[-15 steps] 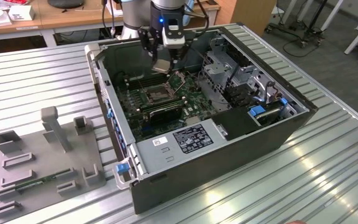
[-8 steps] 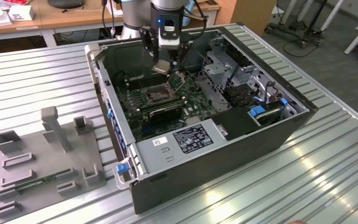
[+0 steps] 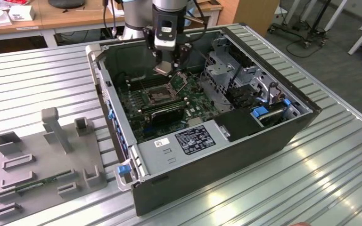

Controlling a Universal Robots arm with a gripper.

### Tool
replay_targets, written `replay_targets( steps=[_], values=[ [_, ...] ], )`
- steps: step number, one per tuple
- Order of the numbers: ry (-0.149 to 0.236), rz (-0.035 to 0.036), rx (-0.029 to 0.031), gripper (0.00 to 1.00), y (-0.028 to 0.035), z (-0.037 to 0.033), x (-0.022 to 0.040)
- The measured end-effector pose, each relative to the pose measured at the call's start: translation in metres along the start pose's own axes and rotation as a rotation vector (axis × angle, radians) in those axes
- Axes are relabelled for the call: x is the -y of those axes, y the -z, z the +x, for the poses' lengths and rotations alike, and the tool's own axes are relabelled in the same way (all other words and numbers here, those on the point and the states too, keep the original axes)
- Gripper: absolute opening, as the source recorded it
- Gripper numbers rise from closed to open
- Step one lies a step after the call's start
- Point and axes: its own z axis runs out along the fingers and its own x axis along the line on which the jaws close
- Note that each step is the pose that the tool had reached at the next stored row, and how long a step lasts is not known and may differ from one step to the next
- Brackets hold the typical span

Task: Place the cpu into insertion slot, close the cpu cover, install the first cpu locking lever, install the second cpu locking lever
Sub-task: 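Place the cpu into insertion slot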

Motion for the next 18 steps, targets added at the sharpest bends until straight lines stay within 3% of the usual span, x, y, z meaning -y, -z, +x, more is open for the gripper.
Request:
replay_targets(
  steps=[18],
  values=[
    [-0.325, -0.0063, 0.0291, 0.54, -0.0043, -0.0001, 0.0004]
  ],
)
